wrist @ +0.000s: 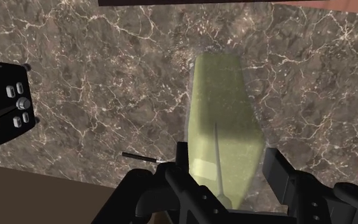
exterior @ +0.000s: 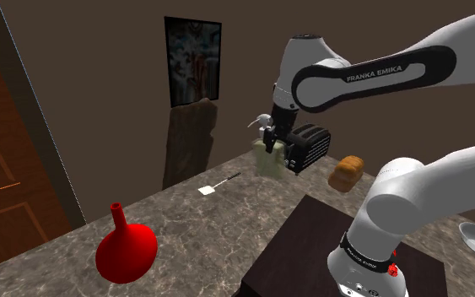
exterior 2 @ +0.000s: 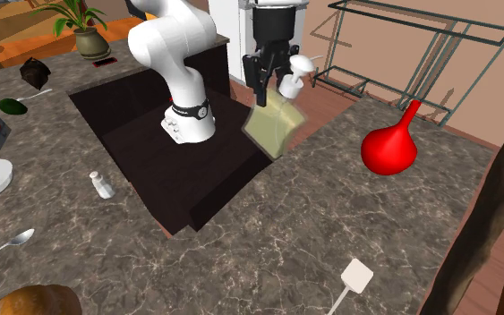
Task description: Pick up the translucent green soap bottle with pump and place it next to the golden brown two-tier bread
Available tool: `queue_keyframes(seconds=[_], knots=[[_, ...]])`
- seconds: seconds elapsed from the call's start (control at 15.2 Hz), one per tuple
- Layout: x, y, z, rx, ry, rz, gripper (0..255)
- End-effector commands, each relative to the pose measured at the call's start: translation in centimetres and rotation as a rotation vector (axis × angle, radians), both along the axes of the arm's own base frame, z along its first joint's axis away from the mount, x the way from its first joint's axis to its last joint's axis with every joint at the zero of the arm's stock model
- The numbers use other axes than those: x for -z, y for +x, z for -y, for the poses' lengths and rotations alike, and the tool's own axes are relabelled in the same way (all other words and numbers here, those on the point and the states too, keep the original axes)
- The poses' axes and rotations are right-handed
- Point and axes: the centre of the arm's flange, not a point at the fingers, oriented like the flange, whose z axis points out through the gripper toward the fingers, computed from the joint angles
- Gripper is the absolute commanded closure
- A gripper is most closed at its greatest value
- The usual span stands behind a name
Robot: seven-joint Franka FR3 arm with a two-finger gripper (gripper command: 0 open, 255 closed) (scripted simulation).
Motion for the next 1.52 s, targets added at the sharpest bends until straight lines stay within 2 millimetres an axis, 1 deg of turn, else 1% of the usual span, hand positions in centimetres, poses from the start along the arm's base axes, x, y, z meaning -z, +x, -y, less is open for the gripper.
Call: queue_keyframes(seconds=[0.0, 1.45], knots=[[-0.4, -0.8, 1.1, 0.000, 0.000, 0.000, 255], [-0.4, -18.6, 24.0, 0.000, 0.000, 0.000, 255]])
